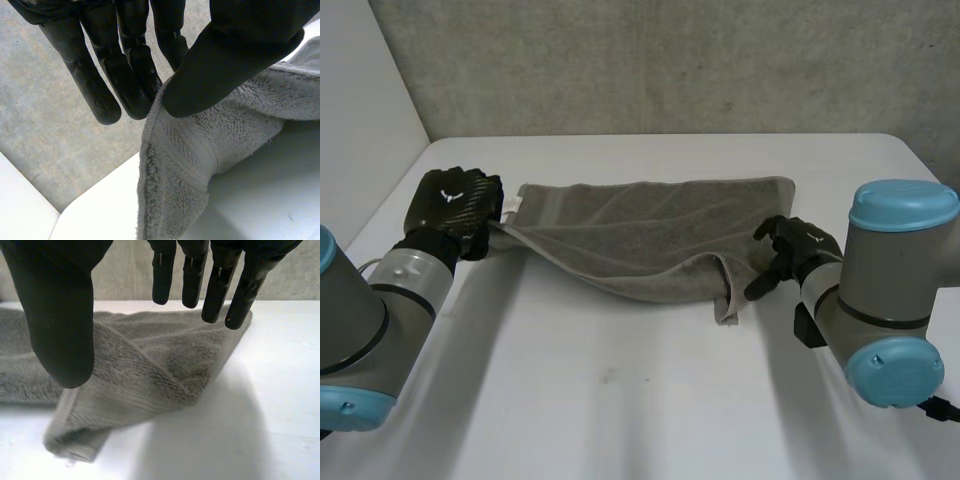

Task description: Fold the laundry

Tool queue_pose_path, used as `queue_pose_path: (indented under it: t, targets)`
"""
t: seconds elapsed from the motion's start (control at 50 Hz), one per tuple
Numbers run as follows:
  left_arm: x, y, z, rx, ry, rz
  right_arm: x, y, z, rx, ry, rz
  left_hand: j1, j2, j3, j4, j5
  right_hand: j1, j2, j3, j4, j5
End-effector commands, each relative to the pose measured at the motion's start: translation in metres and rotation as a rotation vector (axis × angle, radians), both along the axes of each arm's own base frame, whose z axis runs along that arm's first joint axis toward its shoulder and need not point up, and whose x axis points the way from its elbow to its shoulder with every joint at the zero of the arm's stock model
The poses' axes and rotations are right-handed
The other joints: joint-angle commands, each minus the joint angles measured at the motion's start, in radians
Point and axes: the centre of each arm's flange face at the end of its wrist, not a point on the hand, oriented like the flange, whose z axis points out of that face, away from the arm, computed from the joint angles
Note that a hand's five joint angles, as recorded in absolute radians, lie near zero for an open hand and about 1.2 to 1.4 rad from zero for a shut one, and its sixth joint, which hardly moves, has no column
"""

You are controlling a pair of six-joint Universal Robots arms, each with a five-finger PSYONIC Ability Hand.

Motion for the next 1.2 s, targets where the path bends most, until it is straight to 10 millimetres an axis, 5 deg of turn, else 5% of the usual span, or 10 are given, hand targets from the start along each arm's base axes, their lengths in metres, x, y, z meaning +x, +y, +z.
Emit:
queue_pose_path:
  t: [0.02,0.28,0.46,0.58,0.72,0.8,0.94,1.04,1.12,1.2]
  targets:
    - [0.0,0.0,-0.001,0.003,-0.001,0.0,0.023,0.011,0.0,-0.008,-0.046,0.048,0.214,0.179,0.18,0.178,0.188,0.033,-0.024,-0.007,0.0,0.003]
    - [0.0,0.001,-0.002,0.006,-0.002,-0.002,0.047,-0.005,-0.045,-0.007,0.048,-0.005,0.214,0.179,0.18,0.178,0.188,0.068,0.011,0.028,0.035,0.038]
    - [0.003,-0.001,-0.002,0.006,-0.002,0.008,0.039,-0.016,-0.041,-0.096,0.08,-0.096,0.214,0.179,0.18,0.178,0.188,0.332,0.275,0.292,0.299,0.303]
    - [0.004,-0.002,-0.001,0.005,-0.001,0.011,0.034,-0.013,-0.022,-0.154,0.07,-0.107,0.214,0.179,0.18,0.178,0.188,1.043,0.986,1.004,1.01,1.014]
    - [0.004,-0.002,0.002,-0.006,0.0,0.012,0.024,-0.011,0.011,-0.228,0.099,-0.09,0.214,0.179,0.18,0.178,0.188,1.048,0.99,1.008,1.014,1.018]
    - [0.004,-0.002,0.01,-0.03,0.001,0.014,0.008,-0.019,0.05,-0.328,0.188,-0.011,0.214,0.179,0.18,0.178,0.188,1.048,0.99,1.008,1.014,1.018]
    - [0.01,0.012,0.065,-0.155,0.028,0.018,0.002,-0.007,0.093,-0.449,0.406,0.173,0.214,0.179,0.18,0.178,0.188,1.048,0.99,1.008,1.014,1.018]
    - [0.015,0.031,0.099,-0.174,0.031,0.007,-0.009,0.025,0.139,-0.495,0.654,0.297,0.214,0.179,0.18,0.178,0.188,1.048,0.99,1.008,1.014,1.018]
    - [0.015,0.042,0.104,-0.123,0.012,-0.025,-0.013,0.039,0.135,-0.429,0.77,0.396,0.214,0.179,0.18,0.178,0.188,1.048,0.99,1.008,1.014,1.018]
    - [0.016,0.051,0.085,0.021,-0.077,-0.067,-0.015,0.059,0.115,-0.321,0.89,0.566,0.214,0.179,0.18,0.178,0.188,1.048,0.99,1.008,1.014,1.018]
